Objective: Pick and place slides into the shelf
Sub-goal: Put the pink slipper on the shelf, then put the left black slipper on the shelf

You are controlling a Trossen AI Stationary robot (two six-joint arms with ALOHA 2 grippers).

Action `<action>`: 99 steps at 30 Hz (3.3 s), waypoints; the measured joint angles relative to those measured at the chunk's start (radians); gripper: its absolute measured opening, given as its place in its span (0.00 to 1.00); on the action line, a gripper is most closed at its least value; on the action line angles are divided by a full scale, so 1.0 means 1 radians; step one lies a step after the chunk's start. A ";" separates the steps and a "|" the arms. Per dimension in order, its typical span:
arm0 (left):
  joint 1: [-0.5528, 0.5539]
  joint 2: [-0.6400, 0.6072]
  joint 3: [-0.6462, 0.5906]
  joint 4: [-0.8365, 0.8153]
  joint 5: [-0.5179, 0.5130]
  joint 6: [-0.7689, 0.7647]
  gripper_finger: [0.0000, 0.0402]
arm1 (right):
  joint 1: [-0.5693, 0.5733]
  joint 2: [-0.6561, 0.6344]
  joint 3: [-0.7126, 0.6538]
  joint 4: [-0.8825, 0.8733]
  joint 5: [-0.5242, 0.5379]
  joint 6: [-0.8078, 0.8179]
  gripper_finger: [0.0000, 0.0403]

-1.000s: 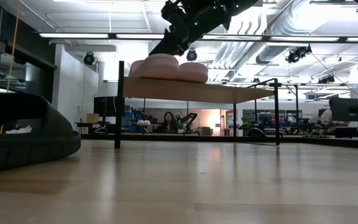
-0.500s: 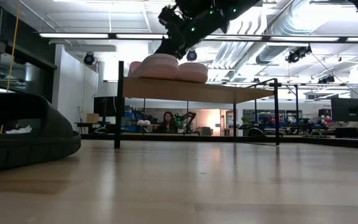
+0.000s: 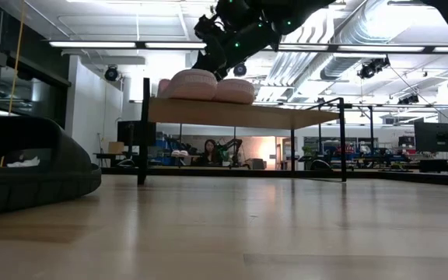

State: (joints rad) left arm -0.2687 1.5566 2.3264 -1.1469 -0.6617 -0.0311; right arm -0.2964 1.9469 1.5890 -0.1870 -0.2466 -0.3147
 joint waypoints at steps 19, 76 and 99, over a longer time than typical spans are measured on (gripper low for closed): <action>0.000 0.015 0.000 0.006 0.000 0.008 0.44 | 0.006 0.003 0.000 0.042 0.015 0.000 0.00; 0.000 0.014 0.000 -0.027 0.000 0.005 0.44 | 0.055 0.000 -0.001 0.043 -0.093 0.104 0.00; -0.001 0.012 0.000 -0.312 0.004 -0.143 0.44 | 0.263 -0.180 -0.001 -0.257 -0.096 0.052 0.00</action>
State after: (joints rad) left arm -0.2699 1.5688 2.3268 -1.4594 -0.6580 -0.1738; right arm -0.0331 1.7668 1.5883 -0.4439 -0.3430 -0.2626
